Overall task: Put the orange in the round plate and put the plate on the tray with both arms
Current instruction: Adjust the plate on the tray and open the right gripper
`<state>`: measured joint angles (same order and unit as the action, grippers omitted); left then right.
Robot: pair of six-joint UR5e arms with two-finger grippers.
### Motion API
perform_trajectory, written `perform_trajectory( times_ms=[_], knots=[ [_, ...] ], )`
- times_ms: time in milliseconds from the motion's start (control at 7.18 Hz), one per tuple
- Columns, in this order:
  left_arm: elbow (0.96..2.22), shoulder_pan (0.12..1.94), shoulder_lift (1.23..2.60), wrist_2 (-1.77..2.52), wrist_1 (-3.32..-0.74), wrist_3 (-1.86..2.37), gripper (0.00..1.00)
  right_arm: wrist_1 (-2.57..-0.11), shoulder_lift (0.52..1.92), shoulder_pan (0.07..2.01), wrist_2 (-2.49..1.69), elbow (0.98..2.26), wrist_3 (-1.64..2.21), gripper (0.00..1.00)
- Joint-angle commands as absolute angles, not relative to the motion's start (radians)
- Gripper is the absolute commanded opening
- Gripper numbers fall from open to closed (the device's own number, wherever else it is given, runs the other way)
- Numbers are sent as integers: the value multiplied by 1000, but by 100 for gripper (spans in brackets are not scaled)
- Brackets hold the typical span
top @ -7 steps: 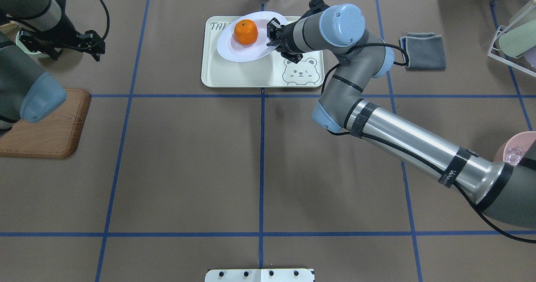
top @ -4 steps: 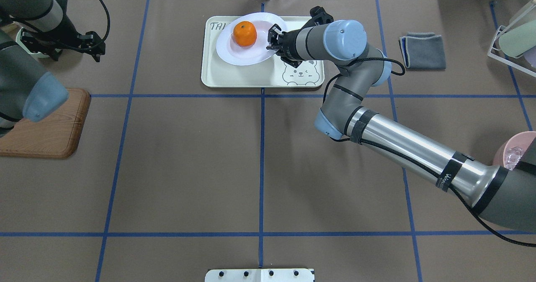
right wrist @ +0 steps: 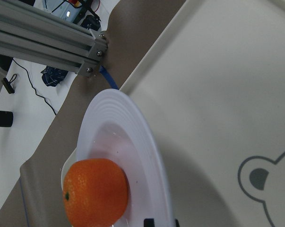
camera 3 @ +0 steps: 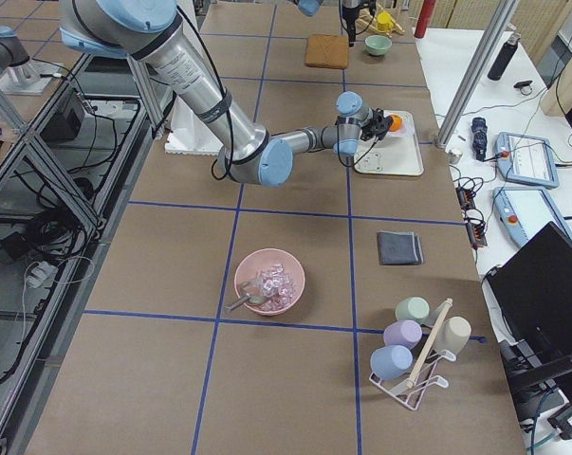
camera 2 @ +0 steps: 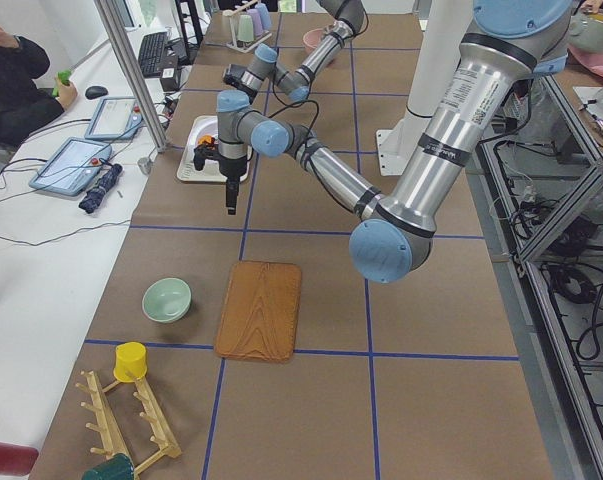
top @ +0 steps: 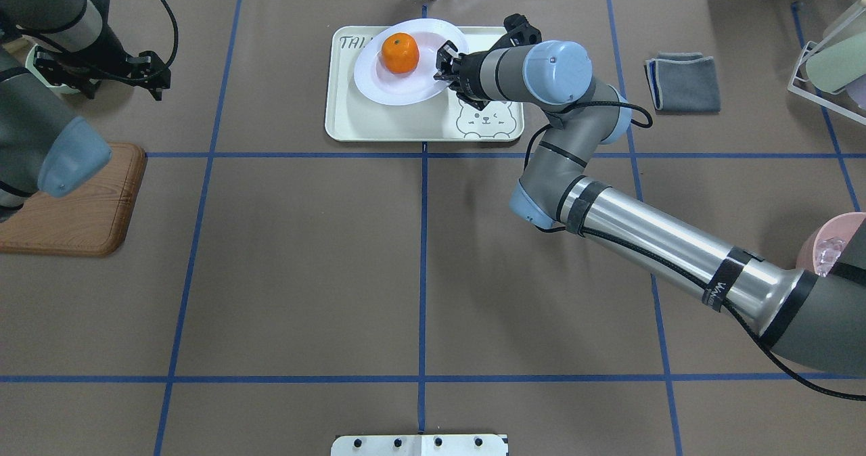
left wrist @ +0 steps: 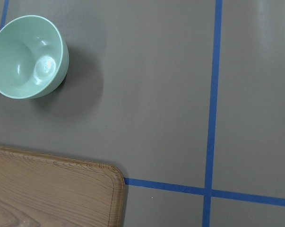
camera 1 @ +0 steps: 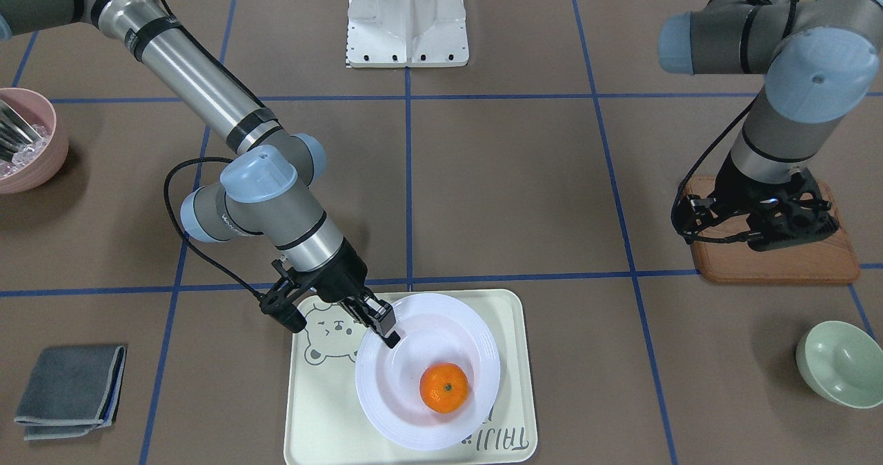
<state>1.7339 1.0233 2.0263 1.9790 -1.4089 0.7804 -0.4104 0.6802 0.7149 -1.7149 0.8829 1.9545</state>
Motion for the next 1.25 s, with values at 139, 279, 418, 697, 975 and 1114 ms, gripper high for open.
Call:
perform_trajectory(
  times_ms=[139,279,418,697,975,1114],
  knots=[
    [1733,1023,2026,1979,-1408,781,99,-410,675,715,-1698,861,1954,0],
    [1733,1022,2026,1979,-1410,781,99,-410,675,715,-1695,861,1954,0],
    [1733,1022,2028,1979,-1410,781,99,-410,676,715,-1681,861,1956,1],
    [1735,1023,2031,1979,-1408,781,99,-443,690,716,-1684,864,1904,100],
    [1733,1025,2033,1979,-1408,781,99,-672,739,729,-1719,996,1760,100],
    [1735,1025,2034,1979,-1408,781,99,-866,789,741,-1768,1132,1647,100]
  ],
)
